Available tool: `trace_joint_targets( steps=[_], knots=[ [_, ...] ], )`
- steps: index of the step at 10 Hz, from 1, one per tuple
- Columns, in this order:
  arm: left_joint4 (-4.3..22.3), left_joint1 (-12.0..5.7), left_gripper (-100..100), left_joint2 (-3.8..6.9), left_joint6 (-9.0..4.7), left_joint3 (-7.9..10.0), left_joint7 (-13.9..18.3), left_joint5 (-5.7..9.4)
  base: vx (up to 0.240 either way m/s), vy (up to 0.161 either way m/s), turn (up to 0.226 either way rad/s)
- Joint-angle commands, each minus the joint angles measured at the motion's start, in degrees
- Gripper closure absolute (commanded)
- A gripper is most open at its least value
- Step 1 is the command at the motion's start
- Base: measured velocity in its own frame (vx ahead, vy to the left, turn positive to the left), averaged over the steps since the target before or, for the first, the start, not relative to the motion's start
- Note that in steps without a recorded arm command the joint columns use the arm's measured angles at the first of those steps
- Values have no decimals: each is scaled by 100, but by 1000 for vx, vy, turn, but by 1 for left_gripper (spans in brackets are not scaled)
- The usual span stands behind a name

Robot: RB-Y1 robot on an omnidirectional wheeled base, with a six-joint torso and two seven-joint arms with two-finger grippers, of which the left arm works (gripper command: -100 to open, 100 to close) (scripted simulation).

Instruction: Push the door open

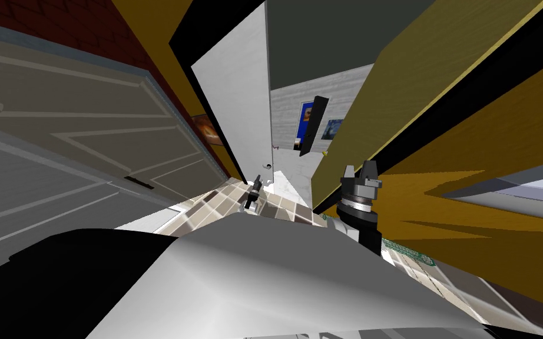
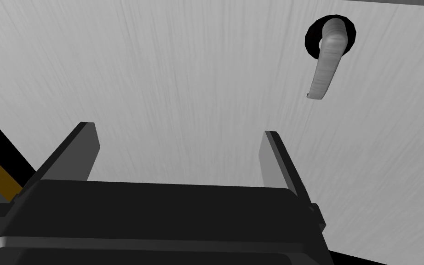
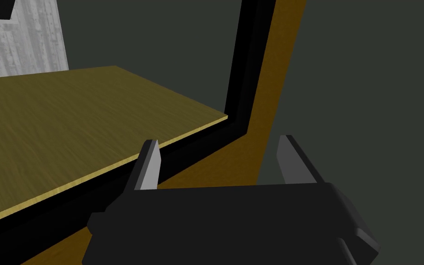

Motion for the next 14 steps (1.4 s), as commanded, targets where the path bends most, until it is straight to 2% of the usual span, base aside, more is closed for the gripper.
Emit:
trace_joint_targets(
  steps=[1, 3, 4, 5, 11, 14],
  knots=[
    [286, -107, -100, 0, -13, -28, 23, 7, 89, 77, -50],
    [682, -271, -100, 1, -77, -53, 48, 19, 86, 80, -51],
    [842, -353, -100, 1, -109, -65, 61, 25, 81, 93, -56],
    [886, -353, -100, 1, -109, -65, 61, 25, 53, 55, -26],
    [1911, -781, -100, -14, -276, -131, 127, 58, 72, 70, -43],
    [2216, -909, -100, -21, -326, -150, 146, 68, 59, 46, -27]
  ],
)
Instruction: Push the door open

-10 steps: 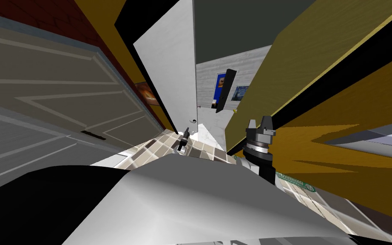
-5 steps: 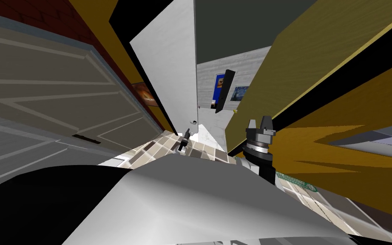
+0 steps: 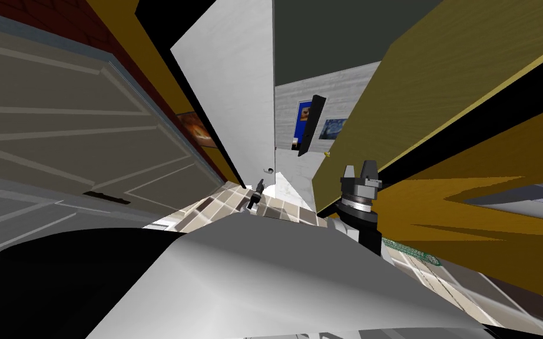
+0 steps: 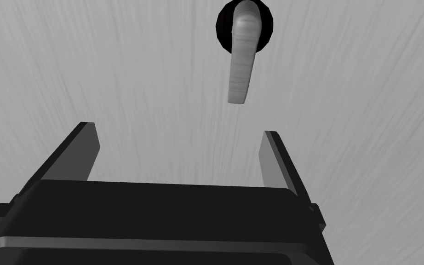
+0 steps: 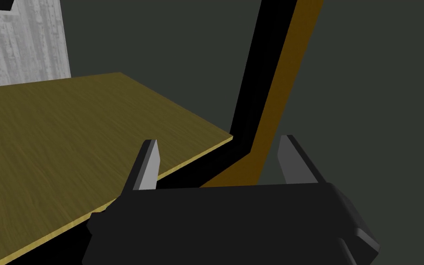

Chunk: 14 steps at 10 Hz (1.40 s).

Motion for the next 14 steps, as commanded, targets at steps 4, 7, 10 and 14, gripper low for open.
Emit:
trace_joint_targets(
  steps=[4, 7, 10, 14],
  knots=[
    [743, -310, -100, -30, -136, -42, 41, 24, 73, 67, -42],
    [1007, -421, -100, -43, -179, -59, 58, 32, 78, 57, -29],
    [1231, -514, -100, -52, -226, -71, 72, 40, 59, 41, -28],
    [1274, -506, -100, -45, -257, -22, 29, 68, 186, -21, -29]
  ],
)
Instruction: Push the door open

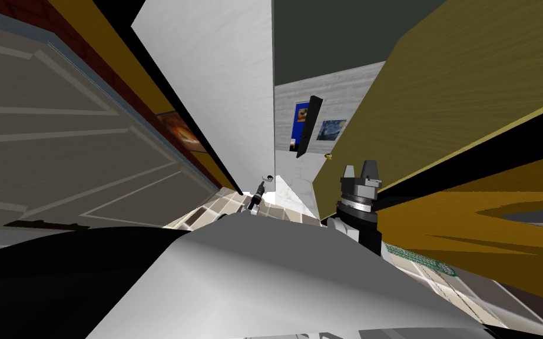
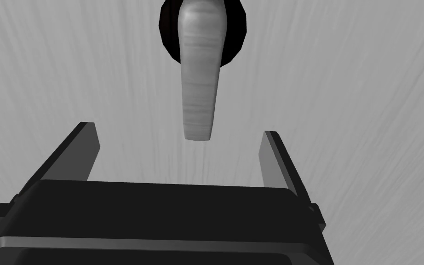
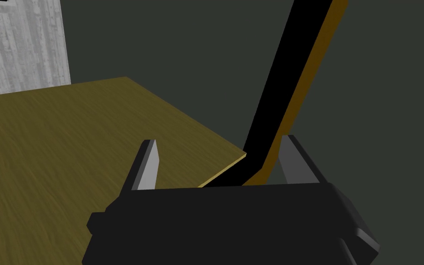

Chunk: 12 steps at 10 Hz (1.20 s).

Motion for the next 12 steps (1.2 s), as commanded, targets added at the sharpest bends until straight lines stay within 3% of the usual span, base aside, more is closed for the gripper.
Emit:
trace_joint_targets(
  steps=[1, 5, 6, 11, 12],
  knots=[
    [31, -4, -100, -8, -20, 22, -20, 13, 205, -47, -31],
    [45, 6, -100, -33, -35, 49, -44, 28, 180, -19, -22],
    [45, 6, 100, -33, -35, 49, -44, 28, -10, 0, 4],
    [45, 6, 100, -33, -35, 49, -44, 28, -8, 1, -5],
    [38, -17, 100, 0, -20, 133, -80, 76, 116, -20, 23]
  ],
)
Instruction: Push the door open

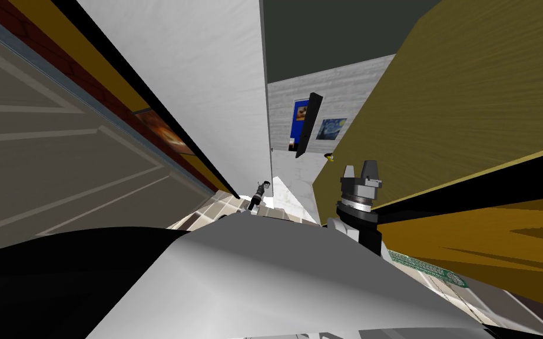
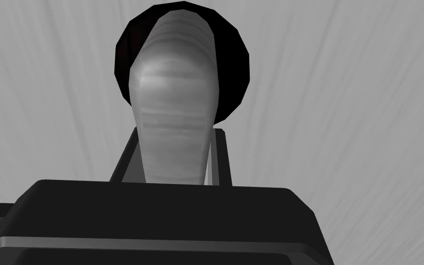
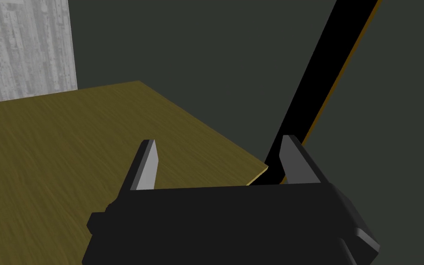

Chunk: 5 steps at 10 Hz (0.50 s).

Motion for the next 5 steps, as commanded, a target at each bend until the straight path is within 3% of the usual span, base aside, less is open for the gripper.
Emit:
trace_joint_targets(
  steps=[1, 5],
  knots=[
    [106, -88, 100, 44, -61, 102, -37, 60, 148, -74, 42],
    [116, -77, 100, 89, -49, 285, -121, 166, 176, -93, 41]
  ],
)
